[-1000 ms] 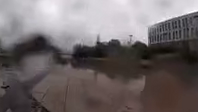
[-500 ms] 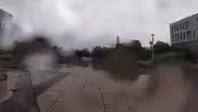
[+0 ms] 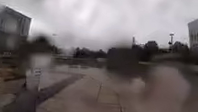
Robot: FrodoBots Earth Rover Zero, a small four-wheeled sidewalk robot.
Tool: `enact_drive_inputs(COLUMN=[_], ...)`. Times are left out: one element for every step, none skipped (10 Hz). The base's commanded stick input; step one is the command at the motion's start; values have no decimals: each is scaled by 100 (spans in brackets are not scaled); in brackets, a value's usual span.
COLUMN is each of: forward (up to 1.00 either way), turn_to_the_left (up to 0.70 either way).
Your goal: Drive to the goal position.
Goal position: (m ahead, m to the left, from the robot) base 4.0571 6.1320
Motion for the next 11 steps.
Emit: enact_drive_inputs(forward=[100, 100, 100, 100, 100, 100, 100, 100, 100, 100, 100], turn_to_the_left=[0, 0, 0, 0, 0, 0, 0, 0, 0, 0, 0])
